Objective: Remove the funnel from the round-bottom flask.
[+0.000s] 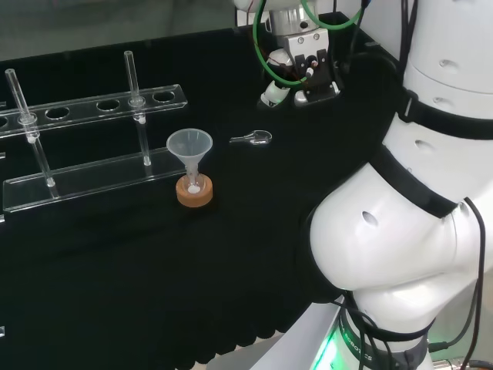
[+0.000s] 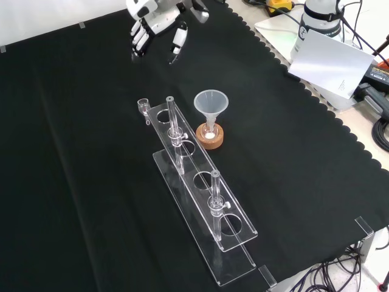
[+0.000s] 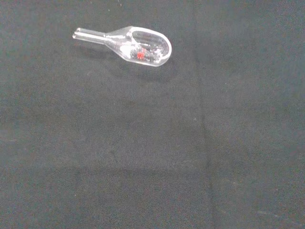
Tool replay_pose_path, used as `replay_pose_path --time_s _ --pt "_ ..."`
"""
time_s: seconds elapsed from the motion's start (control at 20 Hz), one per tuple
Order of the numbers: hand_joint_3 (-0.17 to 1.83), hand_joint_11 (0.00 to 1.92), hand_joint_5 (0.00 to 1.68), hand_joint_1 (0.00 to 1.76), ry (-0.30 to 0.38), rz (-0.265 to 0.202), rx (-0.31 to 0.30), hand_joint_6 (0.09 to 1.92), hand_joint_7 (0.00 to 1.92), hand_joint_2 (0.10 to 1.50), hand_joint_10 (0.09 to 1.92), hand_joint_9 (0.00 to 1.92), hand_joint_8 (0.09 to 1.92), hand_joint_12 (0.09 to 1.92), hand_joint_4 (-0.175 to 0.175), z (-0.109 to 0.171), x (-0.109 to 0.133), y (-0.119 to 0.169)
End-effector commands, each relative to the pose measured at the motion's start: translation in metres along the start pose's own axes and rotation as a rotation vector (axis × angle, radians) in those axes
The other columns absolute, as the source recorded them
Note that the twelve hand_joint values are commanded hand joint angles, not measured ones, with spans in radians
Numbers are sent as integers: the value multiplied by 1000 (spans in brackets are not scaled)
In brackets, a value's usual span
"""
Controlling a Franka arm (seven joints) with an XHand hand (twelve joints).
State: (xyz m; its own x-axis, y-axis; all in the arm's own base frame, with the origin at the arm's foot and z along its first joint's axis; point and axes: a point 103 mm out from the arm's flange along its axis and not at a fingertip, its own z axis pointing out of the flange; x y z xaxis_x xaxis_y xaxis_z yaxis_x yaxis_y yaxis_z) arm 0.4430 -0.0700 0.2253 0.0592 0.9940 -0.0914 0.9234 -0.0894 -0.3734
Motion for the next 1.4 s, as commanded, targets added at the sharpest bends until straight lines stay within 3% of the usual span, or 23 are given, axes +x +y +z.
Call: replay_pose_path --time_s 0.05,0.4,0.85,1.4 --pt "-175 378 409 698 0 -15 -24 151 336 1017 87 837 689 1309 -39 -7 20 -38" --pt "-175 373 404 679 3 -56 -28 140 338 1012 87 836 686 1311 -40 -10 40 -63" --pt "-175 294 303 506 4 -145 45 87 203 961 87 719 687 1388 -42 -20 92 -89" --pt "-164 225 201 450 -44 -204 121 87 46 896 87 529 700 1463 -44 -11 138 -99"
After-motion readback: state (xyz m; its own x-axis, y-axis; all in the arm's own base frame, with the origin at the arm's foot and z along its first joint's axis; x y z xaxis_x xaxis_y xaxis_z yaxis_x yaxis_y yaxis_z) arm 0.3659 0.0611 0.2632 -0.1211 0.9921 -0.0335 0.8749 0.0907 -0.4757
